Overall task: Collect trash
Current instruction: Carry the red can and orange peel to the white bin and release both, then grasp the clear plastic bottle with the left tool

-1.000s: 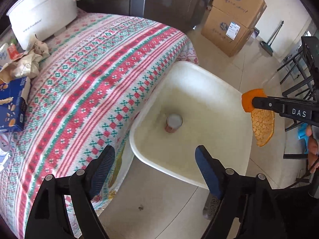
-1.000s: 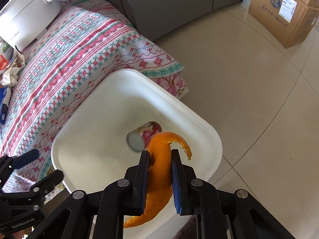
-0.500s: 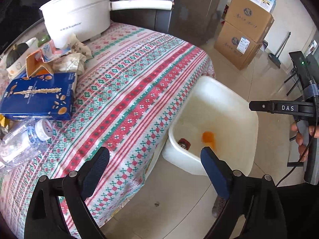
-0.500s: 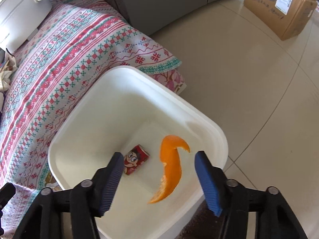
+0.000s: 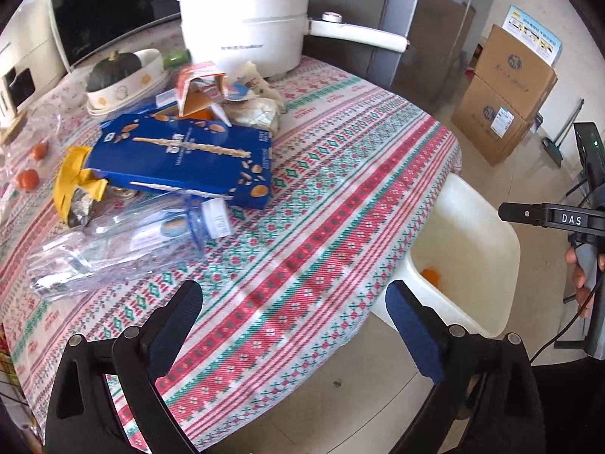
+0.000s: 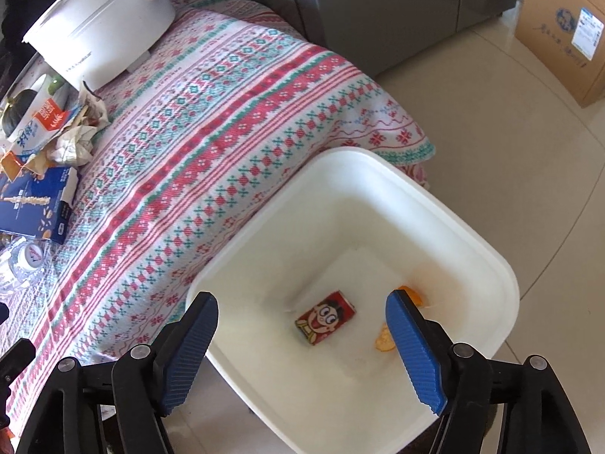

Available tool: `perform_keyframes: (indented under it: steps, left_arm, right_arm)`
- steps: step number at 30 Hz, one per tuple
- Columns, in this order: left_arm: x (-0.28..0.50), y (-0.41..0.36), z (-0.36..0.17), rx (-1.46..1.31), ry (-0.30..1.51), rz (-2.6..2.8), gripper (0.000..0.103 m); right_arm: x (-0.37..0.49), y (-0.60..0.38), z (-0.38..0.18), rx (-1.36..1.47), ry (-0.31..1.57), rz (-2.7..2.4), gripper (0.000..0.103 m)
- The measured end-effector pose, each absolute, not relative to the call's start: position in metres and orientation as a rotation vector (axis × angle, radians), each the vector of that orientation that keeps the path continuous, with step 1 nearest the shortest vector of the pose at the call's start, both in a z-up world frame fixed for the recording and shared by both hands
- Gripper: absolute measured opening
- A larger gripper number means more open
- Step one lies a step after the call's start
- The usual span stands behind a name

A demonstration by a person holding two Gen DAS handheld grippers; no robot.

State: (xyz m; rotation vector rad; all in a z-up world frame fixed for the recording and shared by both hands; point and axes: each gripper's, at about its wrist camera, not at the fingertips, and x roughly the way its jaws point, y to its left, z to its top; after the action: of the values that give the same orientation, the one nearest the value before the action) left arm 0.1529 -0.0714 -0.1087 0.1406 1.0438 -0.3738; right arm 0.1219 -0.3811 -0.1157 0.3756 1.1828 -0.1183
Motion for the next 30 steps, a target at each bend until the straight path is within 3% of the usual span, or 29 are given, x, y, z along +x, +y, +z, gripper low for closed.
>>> perform_keyframes:
  steps: [6,15,24,30]
  left_arm:
    - [0.157,-0.029,-0.102,0.140,0.991,-0.310,0.101]
    - [0.185,0.021,-0.119,0.416,0.954,-0.328,0.103]
    - [0.230,0.027,-0.140,0.710,1.033,-0.415,0.103]
    - [0.255,0.022,-0.154,0.704,1.136,-0.438,0.103]
  right_arm:
    - [0.136,-0.353,-0.110,0.360,1.180,-0.080,0.081]
    - [0.155,-0.307,-0.096,0.336,1.156,0.018,0.082]
    - [0.170,-0.279,-0.091,0.253,1.152,0.068,0.084]
    - [0.170,-0.277,-0.092,0.217,1.156,0.082,0.084]
